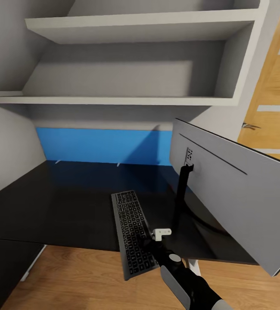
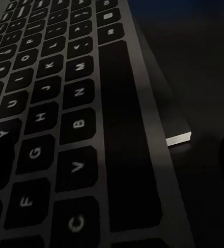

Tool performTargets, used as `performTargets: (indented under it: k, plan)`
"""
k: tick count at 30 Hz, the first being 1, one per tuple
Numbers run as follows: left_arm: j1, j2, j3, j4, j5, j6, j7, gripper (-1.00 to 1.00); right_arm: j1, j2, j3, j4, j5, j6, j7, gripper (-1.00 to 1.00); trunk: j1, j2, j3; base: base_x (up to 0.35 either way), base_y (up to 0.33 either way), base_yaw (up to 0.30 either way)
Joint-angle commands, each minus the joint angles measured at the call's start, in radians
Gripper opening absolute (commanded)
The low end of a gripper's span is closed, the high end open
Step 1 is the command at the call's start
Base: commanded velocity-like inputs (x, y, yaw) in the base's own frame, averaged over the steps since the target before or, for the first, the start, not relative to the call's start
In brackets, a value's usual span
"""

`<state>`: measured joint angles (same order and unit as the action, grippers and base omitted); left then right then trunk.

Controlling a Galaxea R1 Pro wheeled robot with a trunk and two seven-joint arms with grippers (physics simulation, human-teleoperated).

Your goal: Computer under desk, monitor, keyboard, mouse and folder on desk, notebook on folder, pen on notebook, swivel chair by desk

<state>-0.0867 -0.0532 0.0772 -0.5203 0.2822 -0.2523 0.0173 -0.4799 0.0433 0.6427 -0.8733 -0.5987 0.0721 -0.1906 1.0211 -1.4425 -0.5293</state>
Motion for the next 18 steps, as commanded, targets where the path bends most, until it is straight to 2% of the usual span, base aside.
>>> performTargets:
  k: [1, 9, 18]
  plan:
    - [-0.001, 0.000, 0.001, 0.000, 0.006, -0.002, 0.000, 1.00, 0.000, 0.000, 0.004, 0.043, -0.026, 0.006, -0.004, 1.00, 0.000, 0.000, -0.001, 0.000, 0.097, 0.000]
    - [-0.001, 0.000, 0.001, 0.000, 0.006, -0.002, 0.000, 1.00, 0.000, 0.000, 0.004, 0.043, -0.026, 0.006, -0.004, 1.00, 0.000, 0.000, -0.001, 0.000, 0.146, 0.000]
    - [-0.001, -0.002, 0.001, 0.000, 0.006, -0.002, 0.000, 1.00, 0.000, 0.000, 0.003, 0.043, -0.026, 0.005, -0.004, 1.00, 0.000, 0.000, -0.001, 0.000, 0.025, 0.000]
